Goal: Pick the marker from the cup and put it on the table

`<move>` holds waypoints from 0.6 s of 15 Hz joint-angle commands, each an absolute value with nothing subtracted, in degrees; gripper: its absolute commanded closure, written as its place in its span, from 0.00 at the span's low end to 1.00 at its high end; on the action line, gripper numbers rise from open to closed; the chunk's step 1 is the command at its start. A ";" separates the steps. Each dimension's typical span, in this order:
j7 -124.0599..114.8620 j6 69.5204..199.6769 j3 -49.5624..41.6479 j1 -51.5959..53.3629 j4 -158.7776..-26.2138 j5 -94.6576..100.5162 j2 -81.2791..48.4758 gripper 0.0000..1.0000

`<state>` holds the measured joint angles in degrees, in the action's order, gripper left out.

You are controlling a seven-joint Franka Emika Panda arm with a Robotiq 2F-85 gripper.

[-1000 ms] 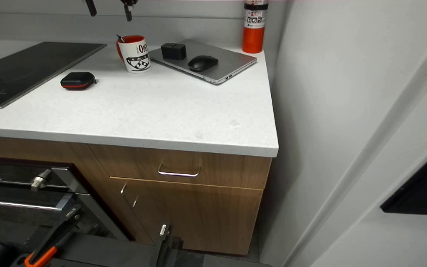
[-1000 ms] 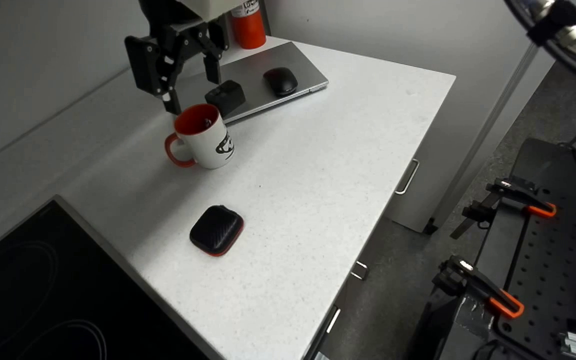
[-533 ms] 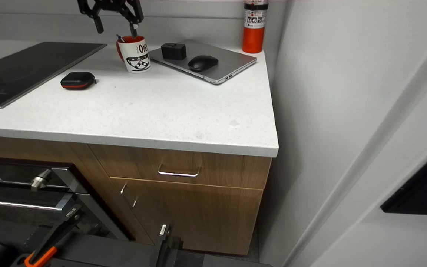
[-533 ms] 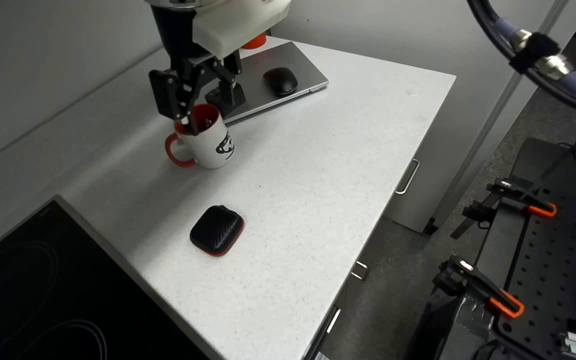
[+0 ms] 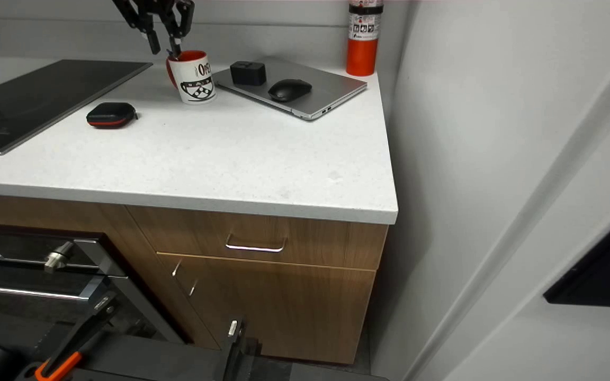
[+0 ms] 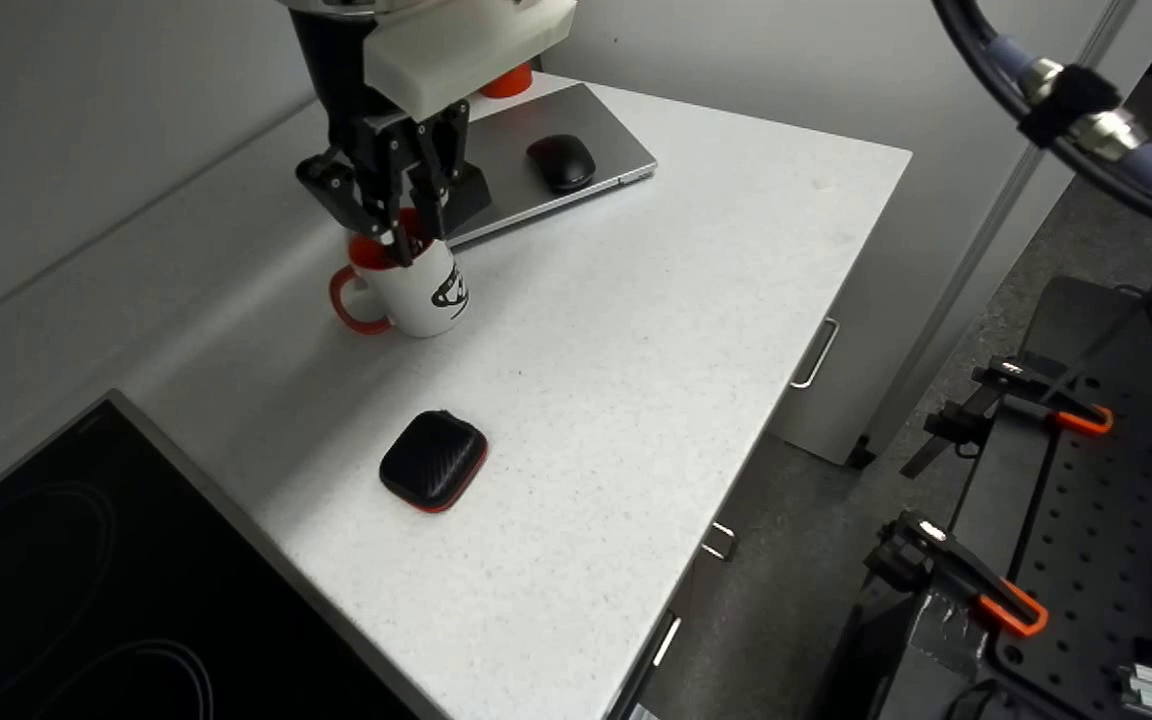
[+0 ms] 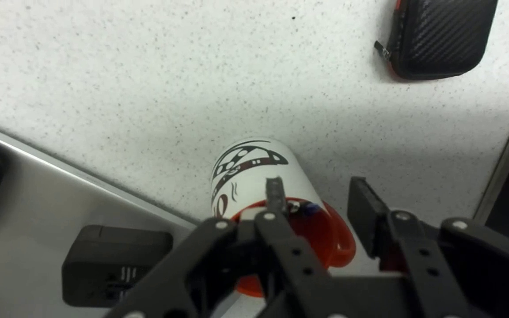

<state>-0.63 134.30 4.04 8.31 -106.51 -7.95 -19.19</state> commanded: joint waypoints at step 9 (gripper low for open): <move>-4.32 135.01 4.17 7.72 -108.60 -6.71 -15.61 0.99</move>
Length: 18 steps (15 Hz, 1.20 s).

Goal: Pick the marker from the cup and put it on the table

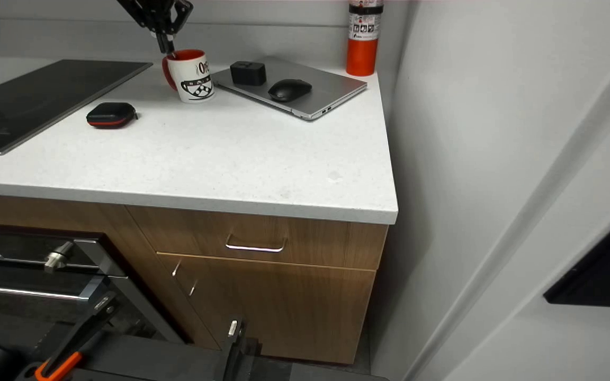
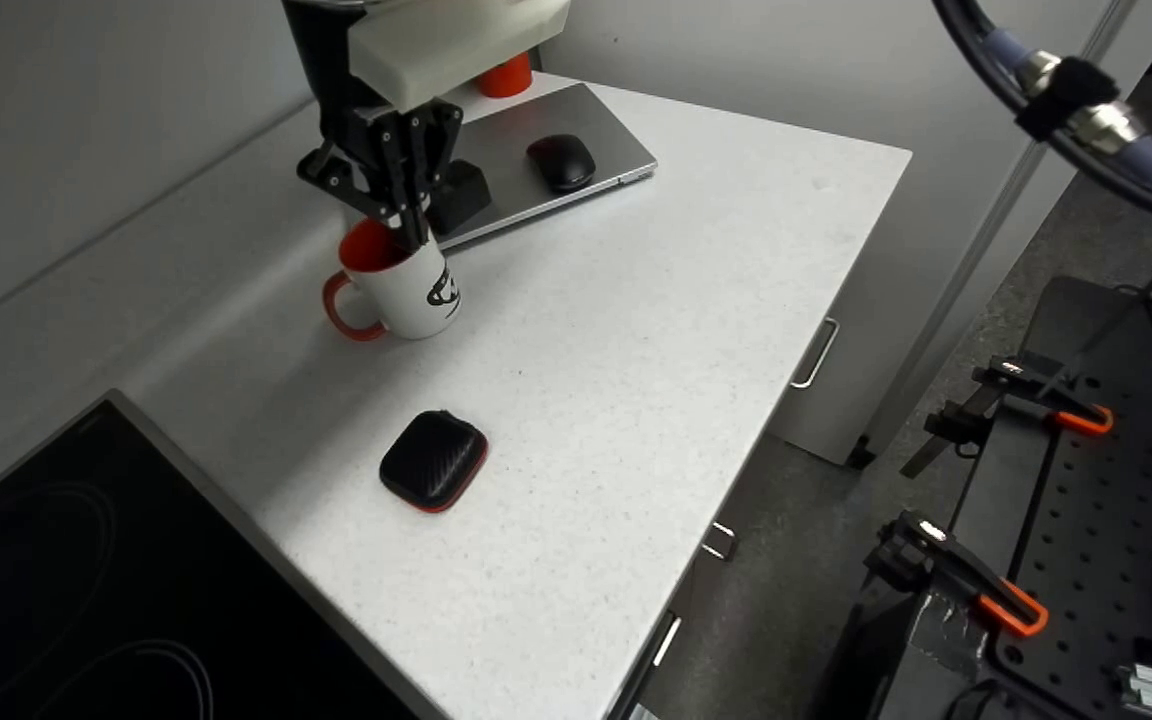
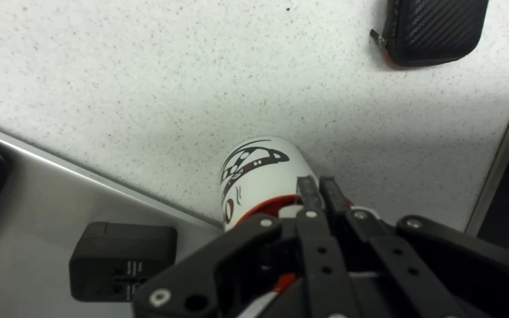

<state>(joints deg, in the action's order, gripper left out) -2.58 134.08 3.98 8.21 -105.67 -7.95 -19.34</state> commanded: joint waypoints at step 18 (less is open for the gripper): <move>1.93 146.18 2.35 6.35 -140.91 -14.07 13.44 0.99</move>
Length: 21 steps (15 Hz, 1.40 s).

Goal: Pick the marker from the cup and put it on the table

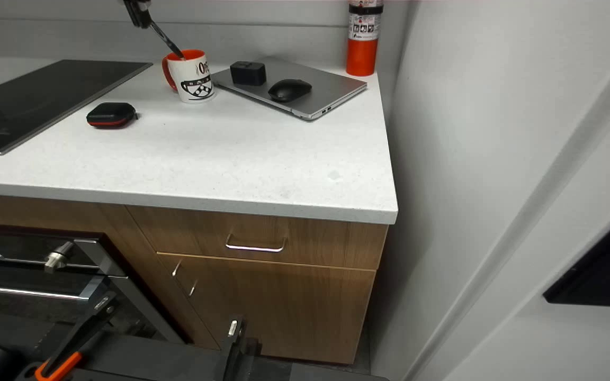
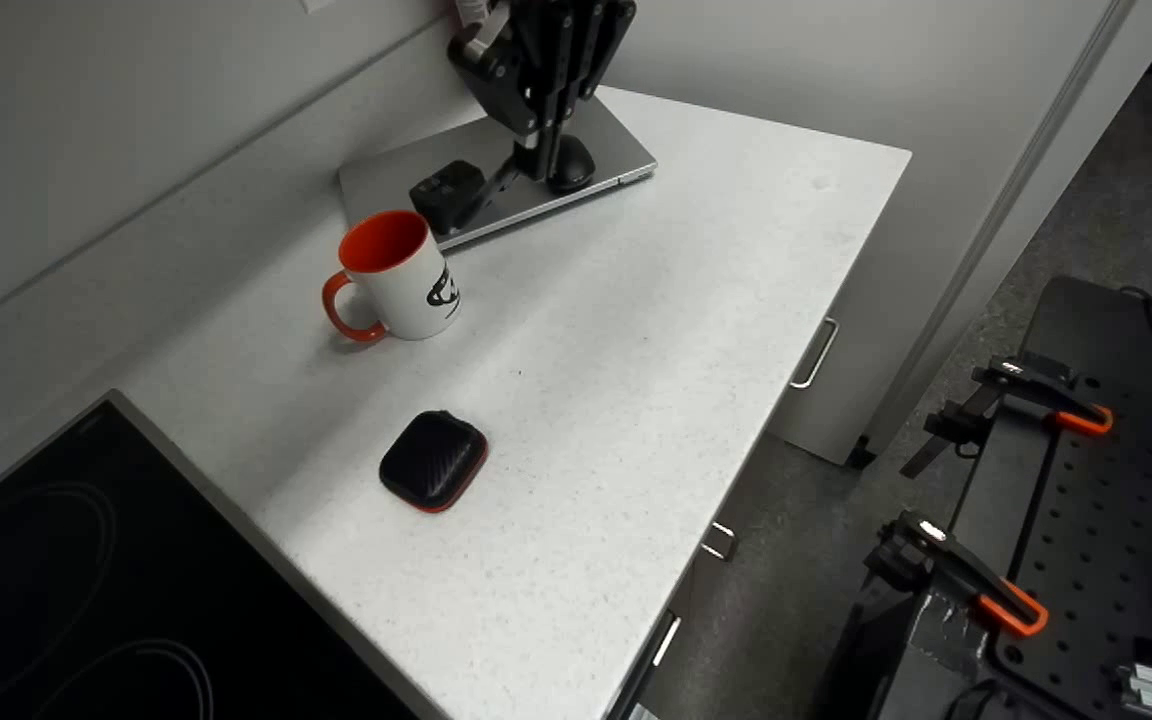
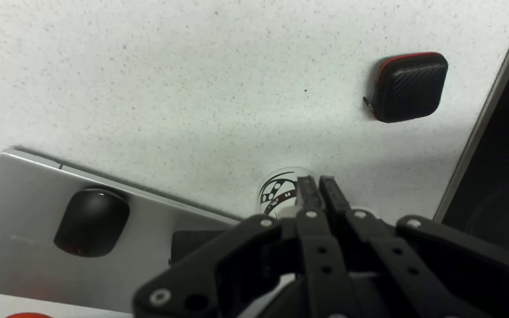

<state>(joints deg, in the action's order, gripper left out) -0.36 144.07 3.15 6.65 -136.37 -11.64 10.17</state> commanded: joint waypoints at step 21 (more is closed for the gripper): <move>-4.90 131.41 0.00 1.71 -126.20 -5.18 -9.78 0.23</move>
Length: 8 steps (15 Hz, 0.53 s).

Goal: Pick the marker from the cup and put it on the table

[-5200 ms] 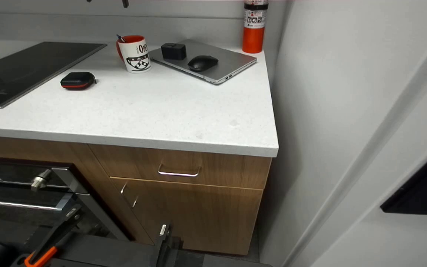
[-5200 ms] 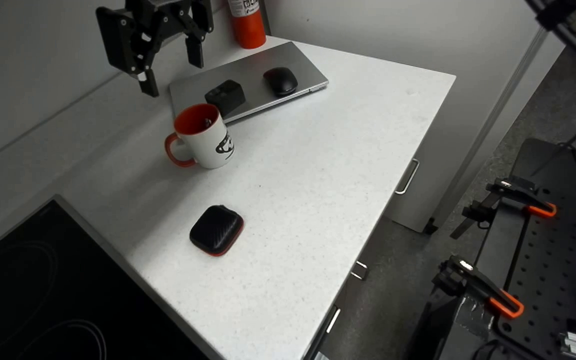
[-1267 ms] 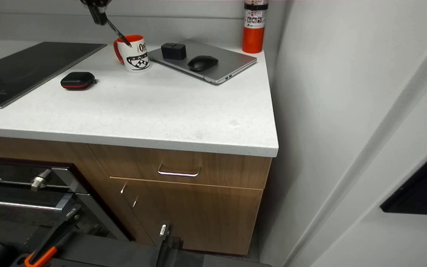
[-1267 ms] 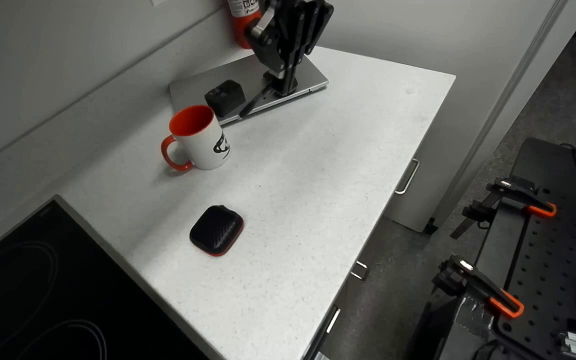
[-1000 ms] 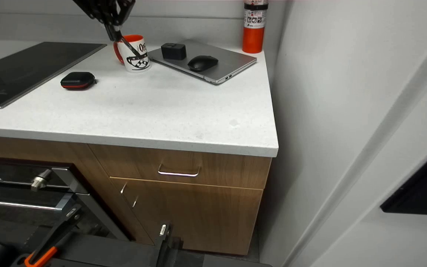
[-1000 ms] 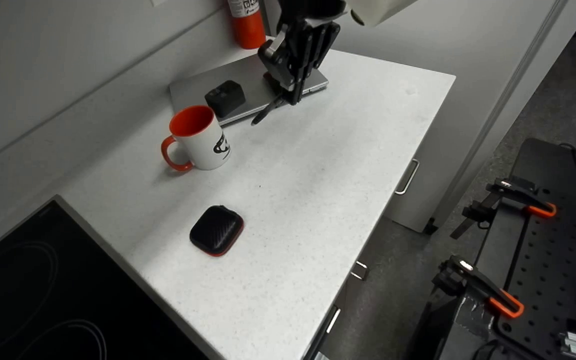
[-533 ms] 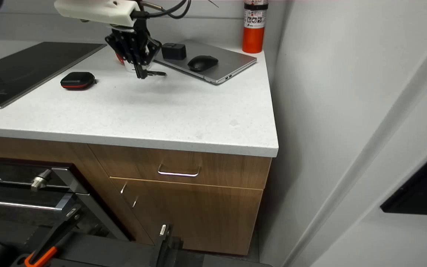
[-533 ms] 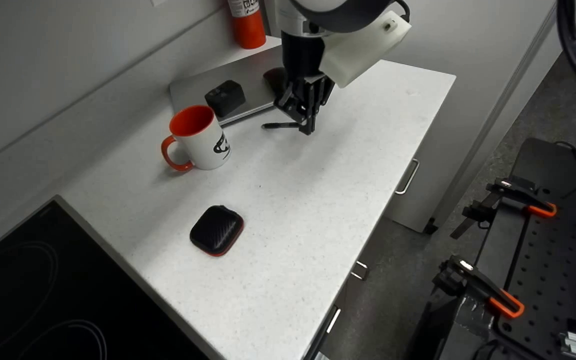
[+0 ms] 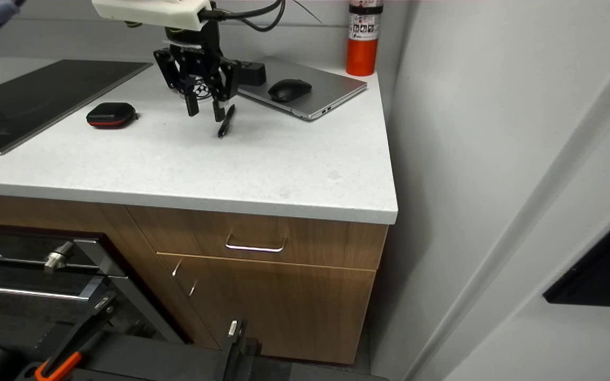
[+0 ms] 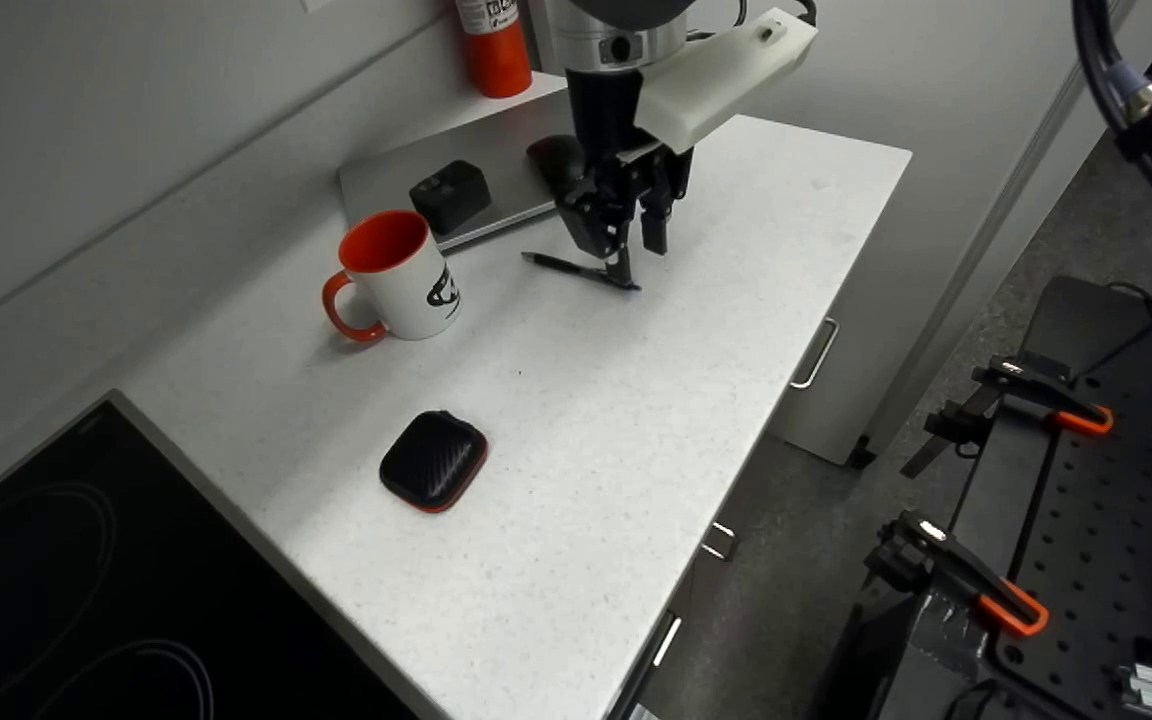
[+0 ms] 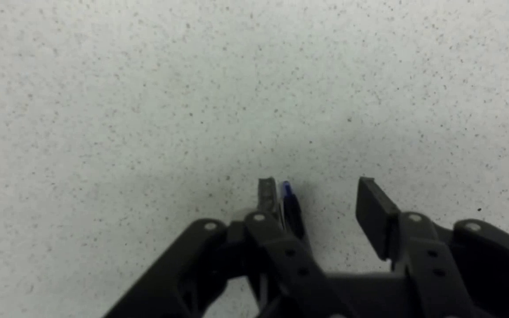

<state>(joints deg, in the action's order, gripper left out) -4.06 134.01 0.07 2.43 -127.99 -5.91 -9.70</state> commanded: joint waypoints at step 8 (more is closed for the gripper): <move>-3.58 133.41 -0.07 0.72 -126.88 -5.92 -9.69 0.00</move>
